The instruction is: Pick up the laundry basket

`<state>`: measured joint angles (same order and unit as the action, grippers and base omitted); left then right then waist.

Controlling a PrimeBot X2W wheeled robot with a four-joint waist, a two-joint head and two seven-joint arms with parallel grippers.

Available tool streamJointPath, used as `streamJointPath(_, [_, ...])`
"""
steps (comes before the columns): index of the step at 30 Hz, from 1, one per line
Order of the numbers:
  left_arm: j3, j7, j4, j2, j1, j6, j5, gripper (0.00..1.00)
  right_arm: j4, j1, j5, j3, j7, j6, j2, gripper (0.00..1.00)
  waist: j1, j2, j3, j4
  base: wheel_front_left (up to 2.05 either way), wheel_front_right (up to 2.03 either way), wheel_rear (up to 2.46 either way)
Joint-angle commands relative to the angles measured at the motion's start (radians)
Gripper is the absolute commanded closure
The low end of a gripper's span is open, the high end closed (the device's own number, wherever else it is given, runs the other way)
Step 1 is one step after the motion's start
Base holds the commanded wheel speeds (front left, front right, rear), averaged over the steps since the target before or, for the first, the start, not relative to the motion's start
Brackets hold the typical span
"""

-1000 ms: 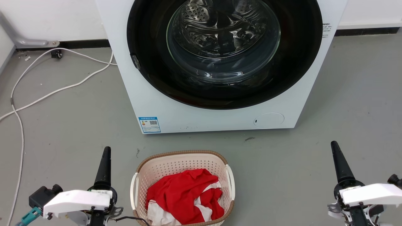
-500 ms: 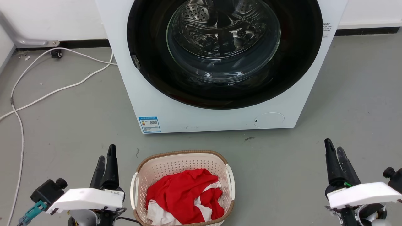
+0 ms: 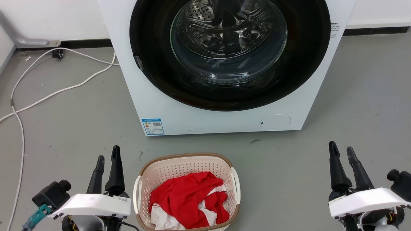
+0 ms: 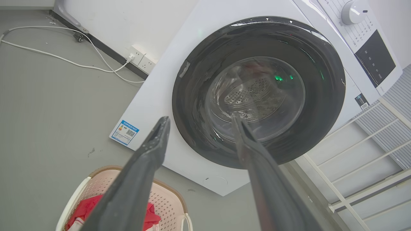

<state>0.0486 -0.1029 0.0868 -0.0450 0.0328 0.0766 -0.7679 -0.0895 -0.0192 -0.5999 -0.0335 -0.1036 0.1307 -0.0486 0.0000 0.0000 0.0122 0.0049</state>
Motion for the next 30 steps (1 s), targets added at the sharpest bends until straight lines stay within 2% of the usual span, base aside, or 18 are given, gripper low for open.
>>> streamJointPath(1, [-0.001,-0.012,-0.017,-0.004,-0.002,0.007,0.036,0.0,0.021,0.001,0.042,0.003,-0.011,0.0,-0.002,0.0,0.0,0.0,0.0,0.0,0.0,0.0,0.0])
streamJointPath(30, [-0.004,-0.09,-0.032,-0.006,-0.035,0.018,0.333,0.0,0.053,0.038,0.37,0.027,-0.089,0.0,-0.002,0.0,0.0,0.0,0.001,0.003,0.0,0.0,0.0])
